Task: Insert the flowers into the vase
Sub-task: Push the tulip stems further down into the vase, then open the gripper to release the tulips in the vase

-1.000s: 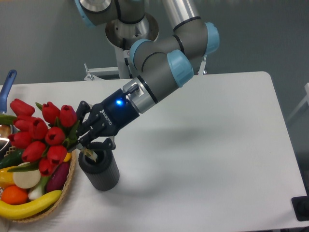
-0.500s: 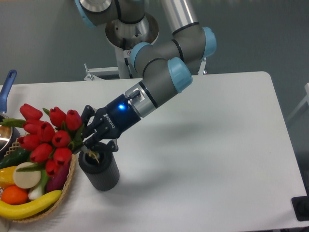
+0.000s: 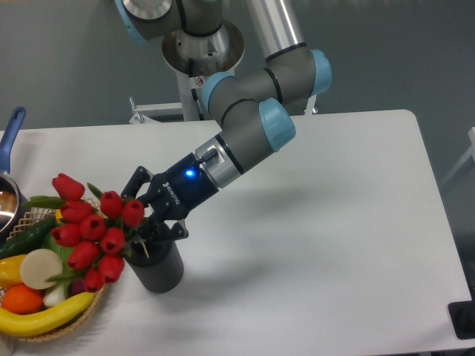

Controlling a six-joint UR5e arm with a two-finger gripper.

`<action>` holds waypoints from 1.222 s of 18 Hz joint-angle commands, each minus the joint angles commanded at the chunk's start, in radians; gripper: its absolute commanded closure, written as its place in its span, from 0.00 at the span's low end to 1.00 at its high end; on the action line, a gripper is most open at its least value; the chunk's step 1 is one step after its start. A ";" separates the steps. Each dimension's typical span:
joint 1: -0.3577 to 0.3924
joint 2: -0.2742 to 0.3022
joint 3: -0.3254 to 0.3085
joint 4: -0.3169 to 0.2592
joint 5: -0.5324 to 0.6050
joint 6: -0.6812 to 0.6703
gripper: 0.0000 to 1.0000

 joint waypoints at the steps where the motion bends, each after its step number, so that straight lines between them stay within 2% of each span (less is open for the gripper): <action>1: 0.002 0.000 -0.003 0.000 0.000 0.000 0.56; 7: 0.015 0.003 -0.015 0.000 0.000 0.003 0.50; 8: 0.018 0.003 -0.017 -0.002 0.000 0.000 0.39; 9: 0.021 0.003 -0.023 0.000 0.000 0.000 0.17; 10: 0.026 0.005 -0.031 0.000 0.000 -0.002 0.05; 11: 0.028 0.008 -0.037 -0.002 0.000 -0.003 0.01; 22: 0.089 0.038 -0.072 -0.002 0.002 0.000 0.00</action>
